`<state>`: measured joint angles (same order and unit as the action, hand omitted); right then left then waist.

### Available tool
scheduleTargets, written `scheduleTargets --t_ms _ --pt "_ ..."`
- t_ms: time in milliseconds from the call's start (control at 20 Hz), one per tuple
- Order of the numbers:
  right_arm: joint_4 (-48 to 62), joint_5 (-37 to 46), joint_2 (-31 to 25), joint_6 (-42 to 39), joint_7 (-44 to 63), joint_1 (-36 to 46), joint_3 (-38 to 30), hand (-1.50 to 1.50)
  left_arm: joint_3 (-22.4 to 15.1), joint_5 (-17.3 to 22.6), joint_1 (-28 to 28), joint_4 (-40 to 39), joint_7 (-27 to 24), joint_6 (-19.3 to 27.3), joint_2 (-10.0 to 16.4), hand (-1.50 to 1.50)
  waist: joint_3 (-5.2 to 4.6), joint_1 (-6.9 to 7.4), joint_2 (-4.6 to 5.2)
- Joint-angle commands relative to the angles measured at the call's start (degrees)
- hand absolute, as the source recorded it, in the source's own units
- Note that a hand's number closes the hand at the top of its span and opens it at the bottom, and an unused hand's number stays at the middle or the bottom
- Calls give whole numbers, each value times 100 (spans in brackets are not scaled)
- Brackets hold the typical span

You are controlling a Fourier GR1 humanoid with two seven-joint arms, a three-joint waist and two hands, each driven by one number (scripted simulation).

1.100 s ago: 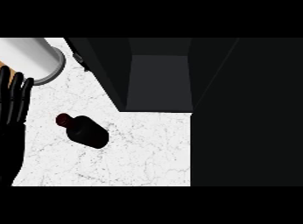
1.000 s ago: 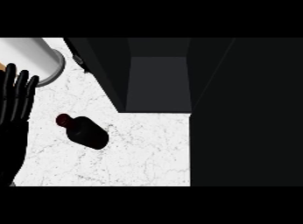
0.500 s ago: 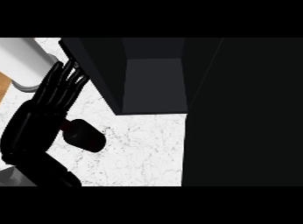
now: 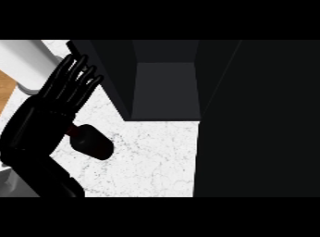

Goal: Pick up the wine, place it into the cabinet and close the cabinet

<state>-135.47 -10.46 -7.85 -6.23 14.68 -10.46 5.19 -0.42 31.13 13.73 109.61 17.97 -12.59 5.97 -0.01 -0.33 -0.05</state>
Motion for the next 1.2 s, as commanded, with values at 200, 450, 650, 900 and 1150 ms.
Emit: scheduleTargets --t_ms 200,450,650,900,1150 --pt "-289 -182 80 -213 256 -187 -177 -150 158 377 -175 556 390 -28 105 -150 1 20 -2" --pt "-332 -354 82 -351 317 -62 -396 -150 77 124 -156 469 346 14 41 -150 2 12 0" --pt "-759 -73 254 -197 696 -189 66 -150 -53 -239 -472 376 -25 -81 -106 -150 0 10 -3" --pt "-49 -87 272 -237 533 434 -262 -150 129 24 -618 572 327 -111 68 -150 1 34 1" --pt "-343 -289 298 -267 642 284 -472 -150 479 -138 -470 -15 -51 -300 179 -150 1 17 3"
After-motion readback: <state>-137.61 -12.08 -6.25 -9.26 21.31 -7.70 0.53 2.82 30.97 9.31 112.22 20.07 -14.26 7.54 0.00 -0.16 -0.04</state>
